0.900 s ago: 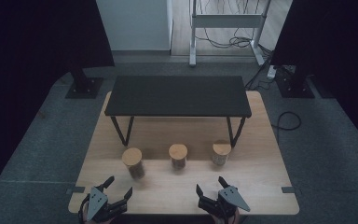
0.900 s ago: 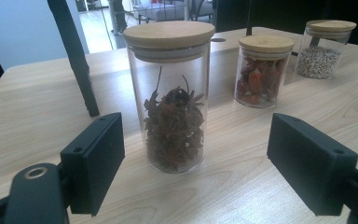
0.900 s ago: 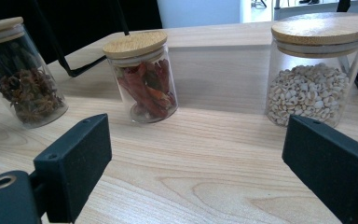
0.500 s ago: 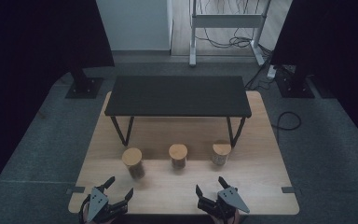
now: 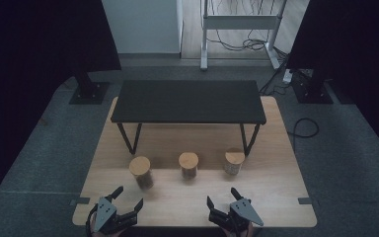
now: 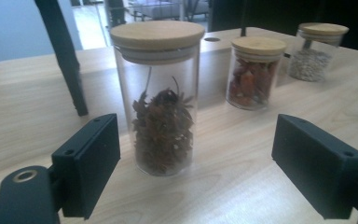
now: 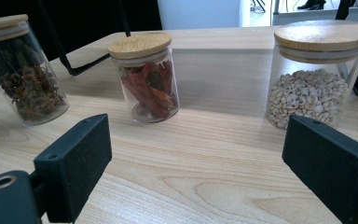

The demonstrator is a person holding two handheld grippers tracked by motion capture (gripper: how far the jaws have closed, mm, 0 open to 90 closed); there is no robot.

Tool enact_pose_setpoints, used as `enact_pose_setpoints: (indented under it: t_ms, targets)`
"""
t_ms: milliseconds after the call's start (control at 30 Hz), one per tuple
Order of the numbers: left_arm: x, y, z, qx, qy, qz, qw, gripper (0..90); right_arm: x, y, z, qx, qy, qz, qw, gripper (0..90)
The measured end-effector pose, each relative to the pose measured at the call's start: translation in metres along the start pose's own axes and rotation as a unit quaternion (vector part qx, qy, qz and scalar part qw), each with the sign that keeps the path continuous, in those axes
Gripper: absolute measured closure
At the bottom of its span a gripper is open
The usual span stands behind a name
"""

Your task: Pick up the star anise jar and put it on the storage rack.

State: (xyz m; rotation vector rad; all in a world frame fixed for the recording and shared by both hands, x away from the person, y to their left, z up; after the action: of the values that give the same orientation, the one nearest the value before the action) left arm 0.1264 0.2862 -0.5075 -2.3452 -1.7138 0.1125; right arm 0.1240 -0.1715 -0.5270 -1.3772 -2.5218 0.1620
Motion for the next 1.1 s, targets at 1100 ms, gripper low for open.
enact_pose_setpoints:
  t_ms: [1100]
  targets:
    - [-0.004, 0.065, -0.018, 0.016, -0.026, -0.027, 0.9992, 8.6, 0.004, 0.002, 0.001, 0.008, -0.005, -0.002, 1.0, 7.5]
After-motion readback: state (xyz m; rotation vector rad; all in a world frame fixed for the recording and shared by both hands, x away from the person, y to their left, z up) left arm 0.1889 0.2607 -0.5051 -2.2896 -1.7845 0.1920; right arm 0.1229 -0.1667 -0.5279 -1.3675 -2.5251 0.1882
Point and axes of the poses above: each handheld gripper's, and its own axes: y roughly forward along the jaws, z roughly out of its underside, x roughly to its left, the point moved 5 cm from there along y, roughly forward along the jaws, and after that the axes turned 10 degrees about -z, right-handed, at the moved point
